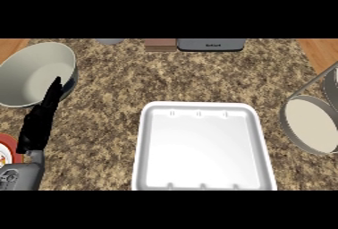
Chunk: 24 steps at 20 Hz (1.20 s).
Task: Pick the cupcake from the tray and place it in the tiered basket
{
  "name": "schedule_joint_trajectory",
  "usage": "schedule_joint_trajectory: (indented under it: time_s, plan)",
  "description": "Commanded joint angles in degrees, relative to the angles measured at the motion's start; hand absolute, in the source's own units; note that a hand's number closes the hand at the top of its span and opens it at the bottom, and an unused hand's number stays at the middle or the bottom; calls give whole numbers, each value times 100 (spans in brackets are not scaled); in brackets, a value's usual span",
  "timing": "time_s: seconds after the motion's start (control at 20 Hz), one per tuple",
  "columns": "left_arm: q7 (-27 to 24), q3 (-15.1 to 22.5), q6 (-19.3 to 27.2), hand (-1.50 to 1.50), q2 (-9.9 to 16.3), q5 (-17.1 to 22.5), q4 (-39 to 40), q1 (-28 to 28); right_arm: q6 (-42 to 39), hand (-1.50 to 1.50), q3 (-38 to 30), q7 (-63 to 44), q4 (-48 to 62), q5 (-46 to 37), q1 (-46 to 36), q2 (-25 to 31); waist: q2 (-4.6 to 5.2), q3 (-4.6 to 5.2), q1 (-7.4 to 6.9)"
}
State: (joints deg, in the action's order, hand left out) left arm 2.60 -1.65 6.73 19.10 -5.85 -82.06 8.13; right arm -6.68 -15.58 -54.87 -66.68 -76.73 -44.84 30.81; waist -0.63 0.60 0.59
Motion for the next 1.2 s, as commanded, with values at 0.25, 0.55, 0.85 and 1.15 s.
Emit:
schedule_joint_trajectory:
  time_s: [0.25,0.55,0.85,1.15]
  plan:
    - [28,-89,-49,0,-1,-8,-8,2,415,-150,-928,-544,-583,891,753,-788,52,-61,-23]
    - [123,22,94,0,-214,-218,-248,-92,957,-150,-1175,112,-1222,1255,1463,-665,53,-61,-41]
    - [46,12,-36,0,-243,-247,-299,-207,1569,-150,-920,-223,-2099,882,1607,-960,51,-59,-62]
    - [-64,-214,-114,0,-176,-214,127,168,1347,-150,-1342,-383,-2862,847,1804,-514,55,-58,-9]
